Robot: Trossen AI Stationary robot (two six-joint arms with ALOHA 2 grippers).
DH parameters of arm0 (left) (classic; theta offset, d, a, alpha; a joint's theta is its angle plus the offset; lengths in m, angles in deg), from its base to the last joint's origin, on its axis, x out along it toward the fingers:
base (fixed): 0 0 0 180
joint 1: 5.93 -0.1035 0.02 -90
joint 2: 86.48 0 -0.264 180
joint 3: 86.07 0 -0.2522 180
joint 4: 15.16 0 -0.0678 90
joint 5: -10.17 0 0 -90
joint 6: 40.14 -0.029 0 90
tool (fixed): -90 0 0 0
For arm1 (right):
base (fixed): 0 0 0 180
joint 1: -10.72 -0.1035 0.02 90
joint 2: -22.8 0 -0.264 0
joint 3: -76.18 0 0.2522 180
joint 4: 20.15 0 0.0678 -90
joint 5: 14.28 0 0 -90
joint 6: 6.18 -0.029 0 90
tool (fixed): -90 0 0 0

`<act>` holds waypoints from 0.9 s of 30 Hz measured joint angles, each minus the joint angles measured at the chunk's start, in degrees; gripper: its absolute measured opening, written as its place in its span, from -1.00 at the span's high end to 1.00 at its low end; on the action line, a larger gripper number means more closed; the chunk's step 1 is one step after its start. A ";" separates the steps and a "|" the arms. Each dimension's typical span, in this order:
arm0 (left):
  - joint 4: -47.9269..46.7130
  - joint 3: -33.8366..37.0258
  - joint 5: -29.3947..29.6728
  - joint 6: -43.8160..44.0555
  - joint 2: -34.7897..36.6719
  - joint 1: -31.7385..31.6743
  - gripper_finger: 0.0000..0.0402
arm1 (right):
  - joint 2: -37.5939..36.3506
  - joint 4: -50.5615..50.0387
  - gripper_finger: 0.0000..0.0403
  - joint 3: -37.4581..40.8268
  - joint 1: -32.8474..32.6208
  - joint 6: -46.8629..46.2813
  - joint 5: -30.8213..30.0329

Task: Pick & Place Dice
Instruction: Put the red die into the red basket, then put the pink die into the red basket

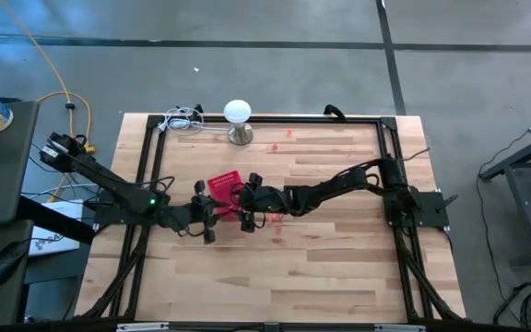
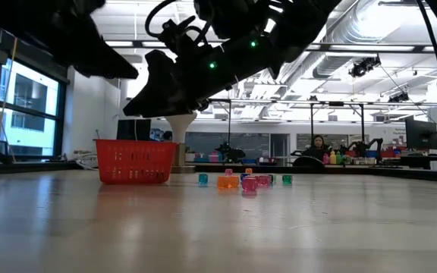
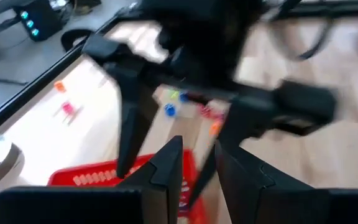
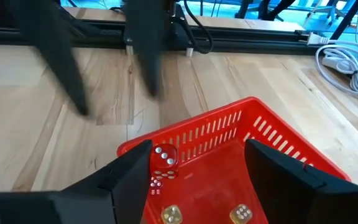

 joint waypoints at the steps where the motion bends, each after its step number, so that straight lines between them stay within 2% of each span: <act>1: -0.32 0.00 -0.42 0.13 -0.50 -0.77 0.55 | 0.00 0.26 -0.21 0.00 0.00 0.00 0.00; 8: -0.83 0.00 -1.32 0.96 -4.55 -4.44 0.55 | 0.00 0.72 -0.21 0.00 0.00 0.33 -0.02; 22: -5.15 0.00 -0.82 2.85 -4.62 -4.87 0.55 | 0.04 0.65 -0.21 0.00 -0.03 1.95 -0.10; 27: -4.17 0.00 5.09 -2.58 -2.58 -4.20 0.55 | -0.51 -2.37 -0.21 0.00 -0.93 3.55 -0.03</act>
